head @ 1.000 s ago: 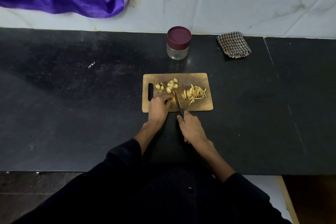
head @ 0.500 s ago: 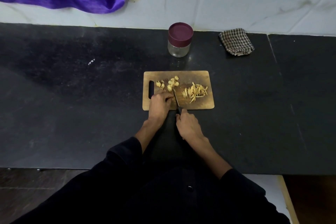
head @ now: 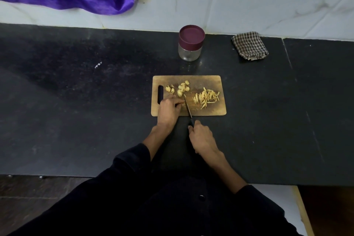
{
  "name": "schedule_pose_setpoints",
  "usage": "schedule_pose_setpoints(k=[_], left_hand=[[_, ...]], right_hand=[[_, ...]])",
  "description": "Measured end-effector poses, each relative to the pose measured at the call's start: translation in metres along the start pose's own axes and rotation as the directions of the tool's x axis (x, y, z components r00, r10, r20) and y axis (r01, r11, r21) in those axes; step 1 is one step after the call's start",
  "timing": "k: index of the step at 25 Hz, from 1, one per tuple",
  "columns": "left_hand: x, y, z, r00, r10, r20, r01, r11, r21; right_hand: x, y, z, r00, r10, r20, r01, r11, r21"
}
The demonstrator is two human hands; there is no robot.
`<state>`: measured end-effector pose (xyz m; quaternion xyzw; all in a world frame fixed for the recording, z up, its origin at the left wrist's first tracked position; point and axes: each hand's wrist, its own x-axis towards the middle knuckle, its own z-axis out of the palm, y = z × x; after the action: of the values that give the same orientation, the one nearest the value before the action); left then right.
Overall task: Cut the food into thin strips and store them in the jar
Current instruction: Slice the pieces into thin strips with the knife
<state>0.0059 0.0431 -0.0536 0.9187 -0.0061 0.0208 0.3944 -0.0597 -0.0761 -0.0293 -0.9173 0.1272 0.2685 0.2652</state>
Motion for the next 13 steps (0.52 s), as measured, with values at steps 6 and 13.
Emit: schedule_pose_setpoints(k=[6, 13], left_hand=[[-0.001, 0.0, -0.001, 1.0, 0.005, 0.006, -0.005, 1.0, -0.006], [0.0, -0.002, 0.0, 1.0, -0.004, 0.006, 0.004, 0.999, -0.043]], right_hand=[[0.001, 0.001, -0.006, 0.999, 0.03, -0.032, -0.029, 0.999, 0.026], [0.008, -0.009, -0.011, 0.999, -0.025, -0.021, 0.026, 0.999, 0.043]])
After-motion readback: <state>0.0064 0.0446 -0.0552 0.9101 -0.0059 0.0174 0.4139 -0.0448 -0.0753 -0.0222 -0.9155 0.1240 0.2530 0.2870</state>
